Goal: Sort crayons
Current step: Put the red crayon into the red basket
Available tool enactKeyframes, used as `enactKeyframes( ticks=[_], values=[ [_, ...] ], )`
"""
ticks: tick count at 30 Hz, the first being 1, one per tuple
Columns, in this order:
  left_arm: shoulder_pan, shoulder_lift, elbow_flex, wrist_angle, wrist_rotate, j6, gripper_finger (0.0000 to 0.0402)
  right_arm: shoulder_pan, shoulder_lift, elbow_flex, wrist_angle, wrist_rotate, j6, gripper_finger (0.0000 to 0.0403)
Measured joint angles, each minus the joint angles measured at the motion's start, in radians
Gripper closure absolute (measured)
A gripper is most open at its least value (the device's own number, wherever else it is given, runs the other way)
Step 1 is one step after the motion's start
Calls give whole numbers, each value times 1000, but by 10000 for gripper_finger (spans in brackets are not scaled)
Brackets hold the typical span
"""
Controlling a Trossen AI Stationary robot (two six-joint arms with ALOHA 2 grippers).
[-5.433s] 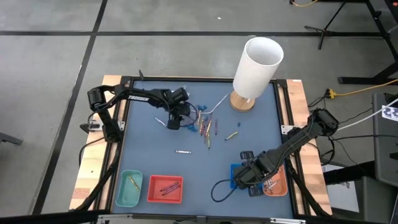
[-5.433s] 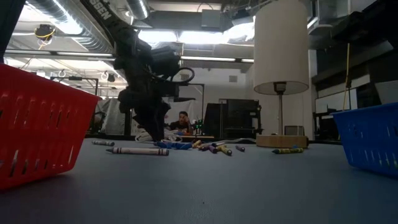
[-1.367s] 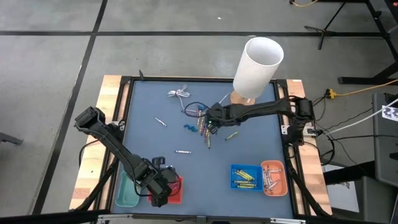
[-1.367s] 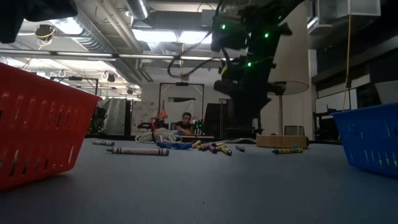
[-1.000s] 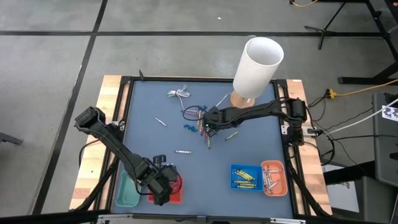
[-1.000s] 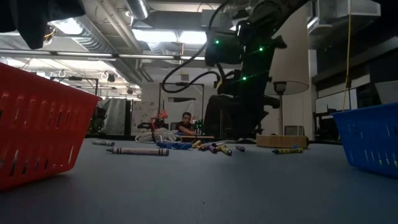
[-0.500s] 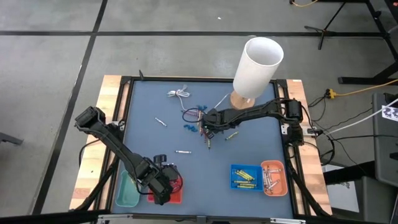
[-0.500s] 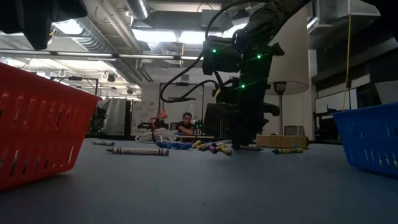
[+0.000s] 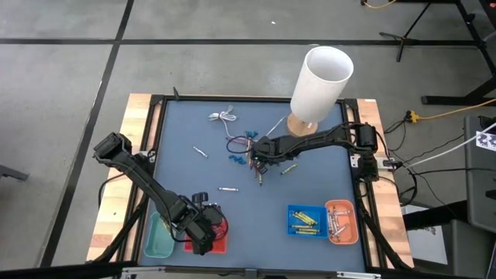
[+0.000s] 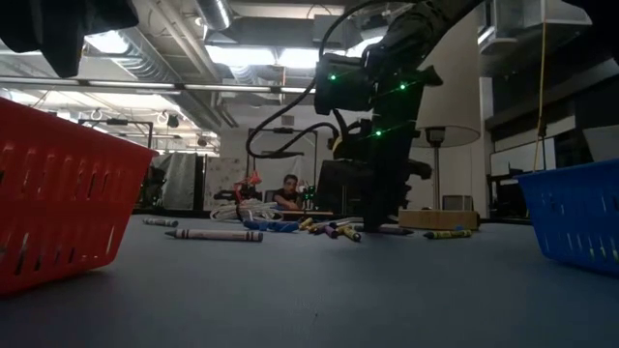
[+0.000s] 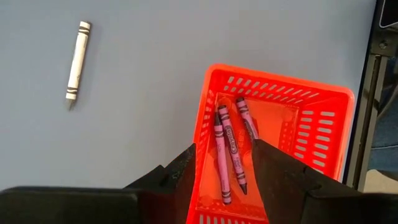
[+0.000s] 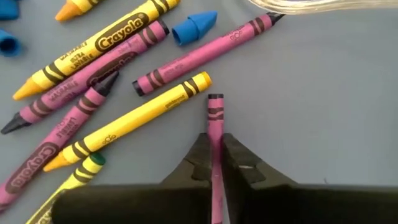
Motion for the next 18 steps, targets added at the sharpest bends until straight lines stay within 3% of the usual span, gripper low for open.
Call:
enactKeyframes(
  ticks=[10, 18],
  values=[
    [-6, -15, 0, 4, 22, -3, 260, -2, -36, -5, -3, -49, -82, 390],
    [-44, -98, 0, -52, -91, 1, 260, 19, -100, -4, 174, -264, -140, 391]
  ],
)
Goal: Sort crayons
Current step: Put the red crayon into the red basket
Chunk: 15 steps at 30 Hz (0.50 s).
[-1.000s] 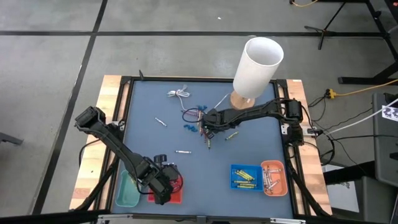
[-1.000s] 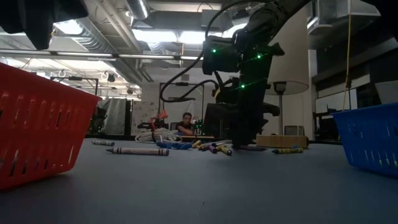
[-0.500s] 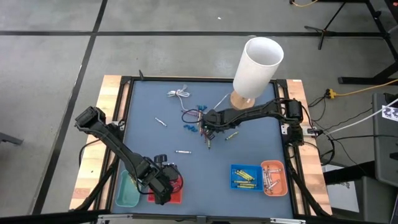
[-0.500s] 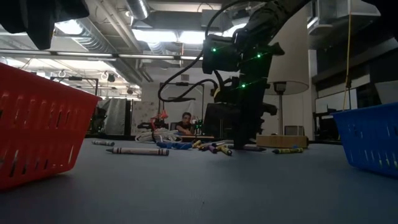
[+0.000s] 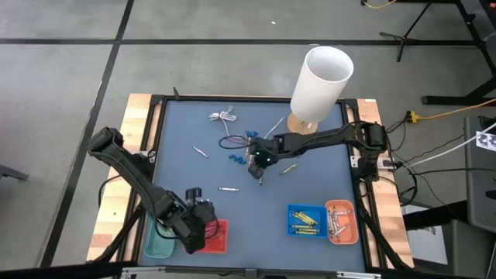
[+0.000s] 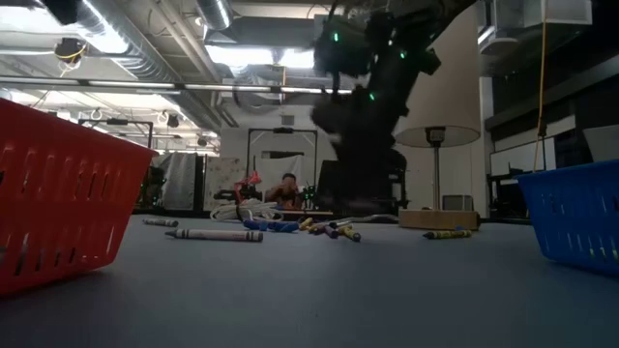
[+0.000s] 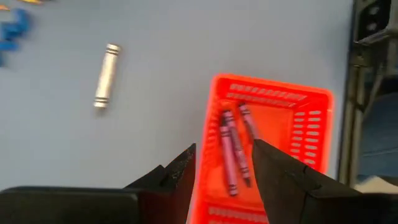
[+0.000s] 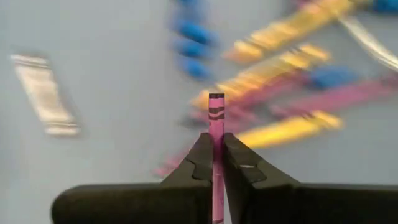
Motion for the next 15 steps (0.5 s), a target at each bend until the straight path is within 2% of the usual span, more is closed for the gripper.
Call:
enactKeyframes(
  ticks=[5, 7, 11, 15],
  values=[
    [2, -56, 0, -123, -57, 0, 260, 54, -6, 1, 256, -185, -7, 397],
    [8, -81, 0, -187, -77, 0, 260, 84, -6, 2, 360, -227, -17, 399],
    [39, -133, 0, -289, -120, 0, 260, 149, -6, 2, 532, -231, -74, 399],
    [88, -190, 0, -323, -146, 33, 260, 213, 4, 4, 693, -223, -158, 402]
  ],
)
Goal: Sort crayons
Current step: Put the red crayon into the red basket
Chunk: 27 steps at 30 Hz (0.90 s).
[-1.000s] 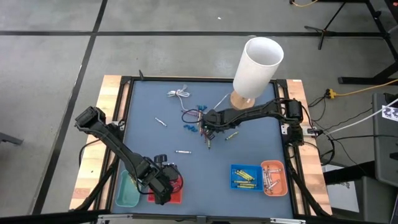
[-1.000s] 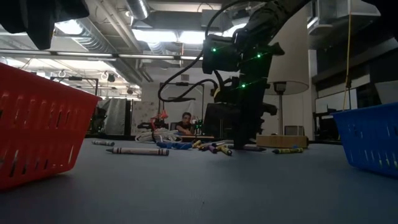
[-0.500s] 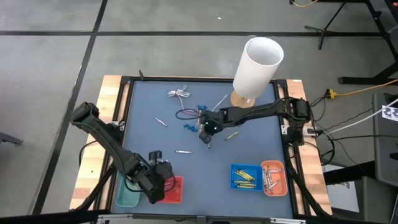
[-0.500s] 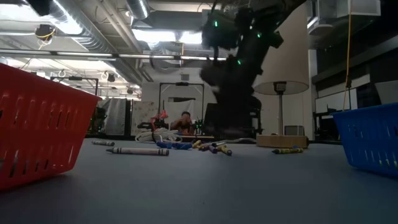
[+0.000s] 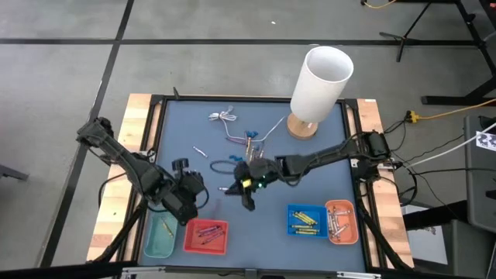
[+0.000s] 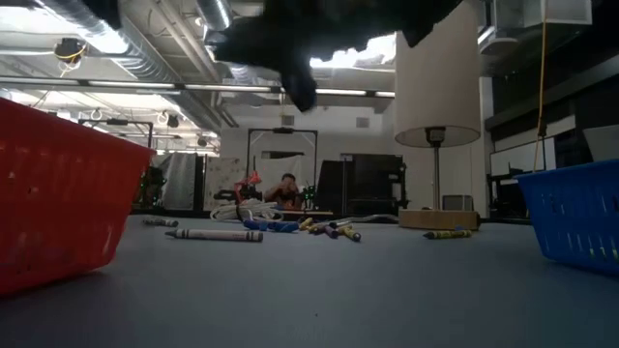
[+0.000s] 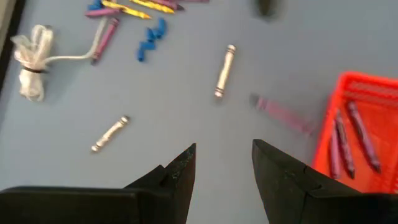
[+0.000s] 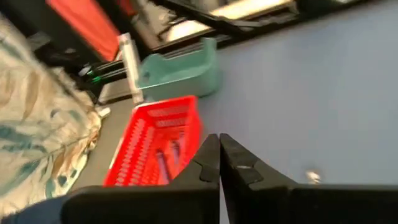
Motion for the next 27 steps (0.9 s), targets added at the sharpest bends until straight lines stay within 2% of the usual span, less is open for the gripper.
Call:
enactKeyframes(
  ticks=[4, 9, 13, 20, 27],
  values=[
    [58, -54, -10, 0, -3, 51, 260, 53, 23, 0, 86, 21, -95, 403],
    [122, -96, -27, -2, -4, 62, 260, 79, 25, 0, 34, 139, -138, 402],
    [158, -98, -70, -1, 30, -64, 260, 65, 25, -1, -6, 161, -140, 402],
    [205, -97, -289, -5, 278, -209, 260, 48, 24, -1, -37, 159, -163, 401],
    [324, -109, -480, 9, 401, -214, 260, 48, 24, -1, -37, 159, -164, 400]
  ],
)
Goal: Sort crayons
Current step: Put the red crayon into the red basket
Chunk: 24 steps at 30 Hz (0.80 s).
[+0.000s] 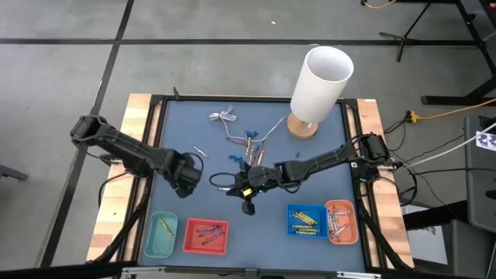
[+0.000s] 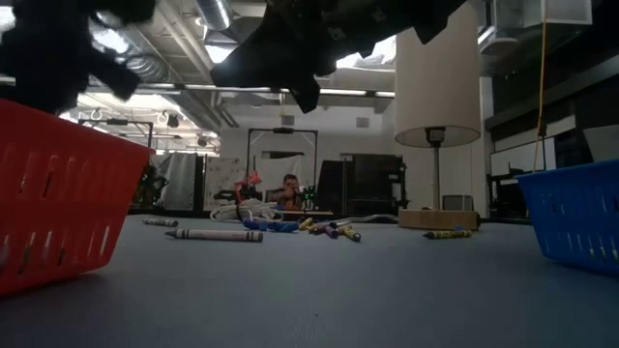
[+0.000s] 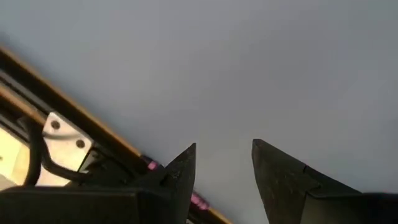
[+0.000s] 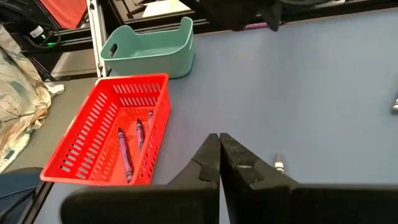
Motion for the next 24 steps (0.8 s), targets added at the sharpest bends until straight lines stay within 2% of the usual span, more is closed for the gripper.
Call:
enactKeyframes(
  ticks=[10, 20, 24],
  values=[
    [210, -75, -185, 10, 38, 24, 261, 0, 0, 0, -71, 1, -49, 400],
    [255, -73, -180, 21, 79, -31, 261, 1, 0, 0, -129, 35, -64, 400],
    [264, -73, -180, 20, 78, 88, 261, 1, 0, 0, -131, 54, -78, 400]
  ],
)
